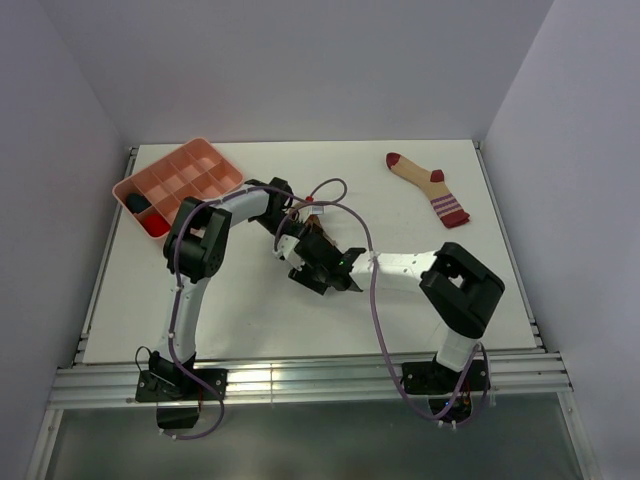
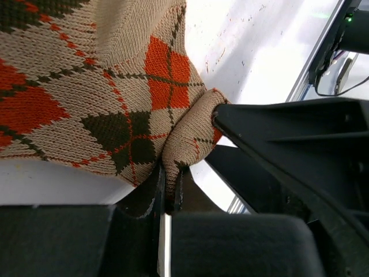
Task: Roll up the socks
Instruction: Roll the sock at the center of the board.
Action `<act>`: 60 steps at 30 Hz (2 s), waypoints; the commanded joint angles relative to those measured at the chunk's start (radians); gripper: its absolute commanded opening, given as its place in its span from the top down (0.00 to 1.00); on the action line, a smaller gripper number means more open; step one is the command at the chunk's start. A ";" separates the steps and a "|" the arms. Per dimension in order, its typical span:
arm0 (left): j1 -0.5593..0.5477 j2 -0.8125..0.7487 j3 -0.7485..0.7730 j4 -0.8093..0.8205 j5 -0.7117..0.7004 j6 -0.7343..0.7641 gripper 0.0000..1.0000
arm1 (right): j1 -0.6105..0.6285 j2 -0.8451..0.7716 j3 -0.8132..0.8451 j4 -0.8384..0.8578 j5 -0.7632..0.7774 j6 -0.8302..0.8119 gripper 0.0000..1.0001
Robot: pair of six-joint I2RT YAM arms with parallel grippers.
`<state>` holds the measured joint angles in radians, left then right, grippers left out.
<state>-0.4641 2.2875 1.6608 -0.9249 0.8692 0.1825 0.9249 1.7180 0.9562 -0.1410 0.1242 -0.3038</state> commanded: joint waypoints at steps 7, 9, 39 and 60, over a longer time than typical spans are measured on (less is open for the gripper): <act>0.021 0.067 0.014 -0.063 -0.127 0.104 0.99 | 0.025 0.066 0.073 -0.078 0.097 0.015 0.43; 0.022 0.076 0.013 -0.078 -0.121 0.113 0.99 | 0.025 0.081 0.073 -0.089 0.106 0.009 0.43; 0.159 -0.428 -0.355 0.650 -0.356 -0.342 0.41 | -0.076 0.239 0.320 -0.403 -0.351 -0.097 1.00; 0.118 -1.140 -1.026 1.161 -0.532 -0.165 0.42 | -0.304 0.605 0.797 -0.962 -0.865 -0.213 1.00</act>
<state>-0.2626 1.2083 0.6533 0.1730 0.2745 -0.1387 0.6411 2.2078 1.6695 -0.8898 -0.6762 -0.4656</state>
